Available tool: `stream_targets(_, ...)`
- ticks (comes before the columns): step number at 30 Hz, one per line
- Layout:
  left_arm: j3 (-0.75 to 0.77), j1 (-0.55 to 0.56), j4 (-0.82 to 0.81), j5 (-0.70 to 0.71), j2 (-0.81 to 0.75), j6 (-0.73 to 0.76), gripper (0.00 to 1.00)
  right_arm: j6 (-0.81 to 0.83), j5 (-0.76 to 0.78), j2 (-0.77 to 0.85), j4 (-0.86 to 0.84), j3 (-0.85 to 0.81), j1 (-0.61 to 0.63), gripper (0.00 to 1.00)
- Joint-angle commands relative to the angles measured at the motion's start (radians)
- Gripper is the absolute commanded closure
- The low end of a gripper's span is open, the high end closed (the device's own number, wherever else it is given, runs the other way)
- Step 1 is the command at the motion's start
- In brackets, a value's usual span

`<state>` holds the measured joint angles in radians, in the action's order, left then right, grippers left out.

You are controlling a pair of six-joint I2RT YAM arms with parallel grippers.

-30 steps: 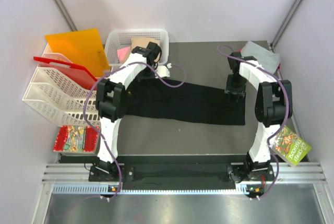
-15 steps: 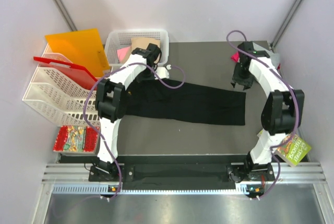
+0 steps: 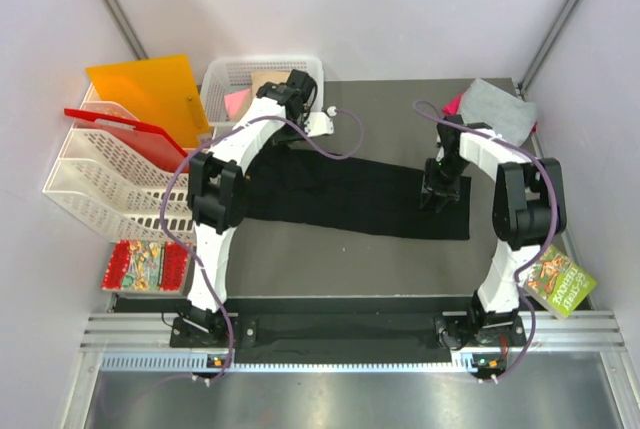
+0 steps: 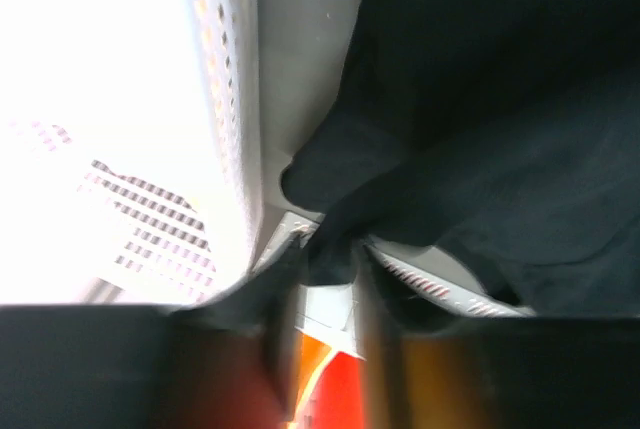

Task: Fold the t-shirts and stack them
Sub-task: Fold the other side of the tshirt into a rectangle

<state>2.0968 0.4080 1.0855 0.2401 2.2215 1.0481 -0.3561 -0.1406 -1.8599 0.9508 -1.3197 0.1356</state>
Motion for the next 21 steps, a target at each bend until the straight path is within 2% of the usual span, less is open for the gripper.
stream_targets(1, 0.034, 0.009, -0.042, -0.007, -0.011, -0.06, 0.36, 0.009, 0.022, -0.056, -0.05, -0.07, 0.004, 0.56)
stream_targets(3, -0.004, 0.009, -0.042, 0.007, -0.035, -0.072, 0.01, 0.008, 0.047, -0.087, -0.044, -0.099, 0.004, 0.56)
stream_targets(10, -0.185, -0.02, -0.013, -0.018, -0.196, -0.097, 0.01, 0.005, 0.097, -0.116, -0.049, -0.099, 0.004, 0.58)
stream_targets(14, -0.211, -0.02, 0.175, -0.12, -0.282, -0.146, 0.01, -0.004, 0.137, -0.125, -0.063, -0.098, 0.002, 0.58)
stream_targets(16, -0.292, -0.02, 0.198, -0.154, -0.307, -0.164, 0.01, -0.012, 0.168, -0.13, -0.078, -0.095, -0.004, 0.58)
stream_targets(21, -0.568, -0.02, 0.085, -0.162, -0.379, -0.191, 0.01, -0.033, 0.191, -0.171, -0.089, -0.095, -0.008, 0.59)
